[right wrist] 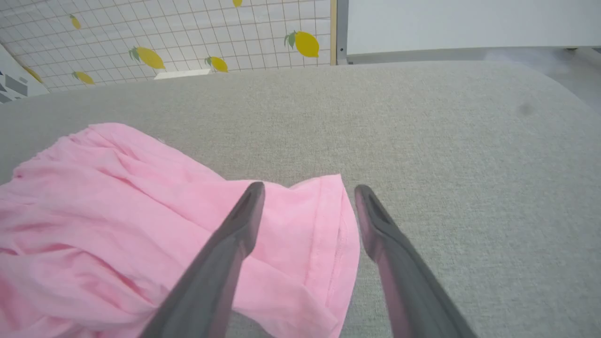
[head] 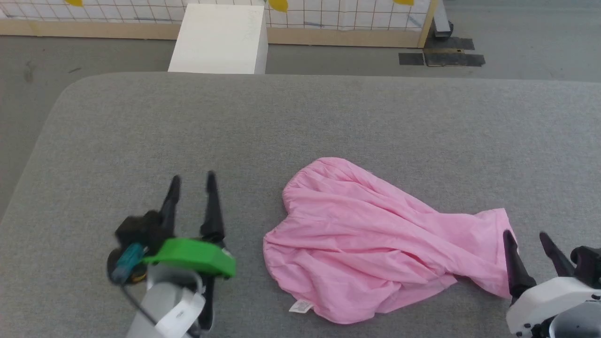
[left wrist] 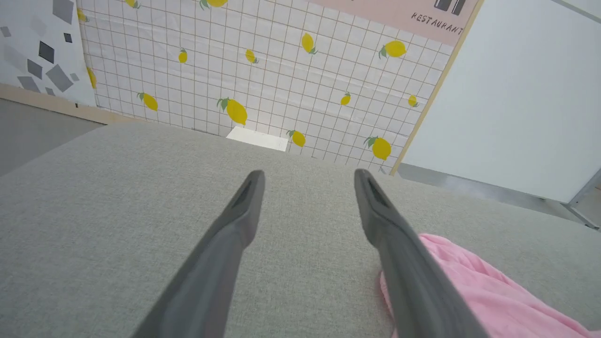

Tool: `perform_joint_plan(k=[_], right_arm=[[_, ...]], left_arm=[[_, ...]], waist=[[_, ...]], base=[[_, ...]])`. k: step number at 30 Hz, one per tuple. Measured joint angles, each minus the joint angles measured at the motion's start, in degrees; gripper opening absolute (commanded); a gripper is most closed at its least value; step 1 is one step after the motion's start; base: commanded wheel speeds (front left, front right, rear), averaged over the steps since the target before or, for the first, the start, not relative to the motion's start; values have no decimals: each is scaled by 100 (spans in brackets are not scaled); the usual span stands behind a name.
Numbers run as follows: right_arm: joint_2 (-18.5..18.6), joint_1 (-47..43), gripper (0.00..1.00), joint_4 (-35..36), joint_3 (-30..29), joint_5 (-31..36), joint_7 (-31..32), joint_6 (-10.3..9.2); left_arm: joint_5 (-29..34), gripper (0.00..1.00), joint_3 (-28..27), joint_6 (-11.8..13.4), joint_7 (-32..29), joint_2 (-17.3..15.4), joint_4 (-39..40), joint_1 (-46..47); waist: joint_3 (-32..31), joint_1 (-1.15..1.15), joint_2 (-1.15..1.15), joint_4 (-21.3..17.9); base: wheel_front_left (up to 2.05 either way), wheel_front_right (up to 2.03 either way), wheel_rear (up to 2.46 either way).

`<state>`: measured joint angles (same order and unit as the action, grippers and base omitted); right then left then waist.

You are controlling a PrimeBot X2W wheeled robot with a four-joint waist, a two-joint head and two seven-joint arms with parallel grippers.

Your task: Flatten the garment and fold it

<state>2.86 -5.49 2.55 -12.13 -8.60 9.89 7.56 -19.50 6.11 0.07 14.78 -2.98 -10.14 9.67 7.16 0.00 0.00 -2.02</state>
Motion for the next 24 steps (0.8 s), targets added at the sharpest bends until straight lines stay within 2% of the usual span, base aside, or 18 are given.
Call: perform_joint_plan(k=[3, 6, 9, 17, 24], right_arm=[[-2, 97, 100, 24, 78, 12, -471, 1], [0, 110, 100, 2, 158, 20, -779, 0], [-1, 154, 100, -46, 266, 20, -929, 0], [0, 348, 100, -136, 460, -7, -1062, 0], [0, 469, 100, -197, 628, -83, -1150, 0]], left_arm=[[84, 100, 318, -137, -133, 1, -480, 607], [149, 100, 621, -254, -528, 2, -1001, 1355], [202, 100, 960, -361, -1092, 4, -1624, 2027], [247, 100, 1706, -563, -3062, 20, -3204, 3462], [453, 100, 2062, -580, -4453, -88, -4116, 4199]], waist=[[50, 0, 0, -63], [108, 0, 0, -151], [172, 0, 0, -271], [401, 0, 0, -665], [659, 0, 0, -1005]], base=[[0, 0, 0], [0, 0, 0], [0, 0, 0], [0, 0, 0], [0, 0, 0]])
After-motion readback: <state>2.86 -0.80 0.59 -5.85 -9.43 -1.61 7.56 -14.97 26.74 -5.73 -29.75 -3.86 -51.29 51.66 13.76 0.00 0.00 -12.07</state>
